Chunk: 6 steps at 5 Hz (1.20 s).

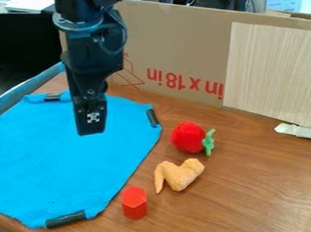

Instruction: Move the red object to the top edge of the cloth

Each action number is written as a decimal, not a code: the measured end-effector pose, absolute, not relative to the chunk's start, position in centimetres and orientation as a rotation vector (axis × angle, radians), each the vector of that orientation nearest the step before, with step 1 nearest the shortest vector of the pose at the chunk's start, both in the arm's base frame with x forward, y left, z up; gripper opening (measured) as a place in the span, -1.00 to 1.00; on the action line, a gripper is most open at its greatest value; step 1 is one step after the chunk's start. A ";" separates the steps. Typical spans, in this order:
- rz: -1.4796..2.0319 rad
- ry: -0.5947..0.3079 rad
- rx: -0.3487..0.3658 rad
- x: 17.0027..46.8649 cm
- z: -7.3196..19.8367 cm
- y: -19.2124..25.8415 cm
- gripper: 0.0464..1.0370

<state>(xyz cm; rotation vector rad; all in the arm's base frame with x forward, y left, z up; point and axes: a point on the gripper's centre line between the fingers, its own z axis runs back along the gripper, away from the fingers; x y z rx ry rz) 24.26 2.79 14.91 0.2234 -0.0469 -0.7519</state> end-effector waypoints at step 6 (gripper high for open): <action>-0.937 -0.176 0.146 34.9 7.4 0.0 0.93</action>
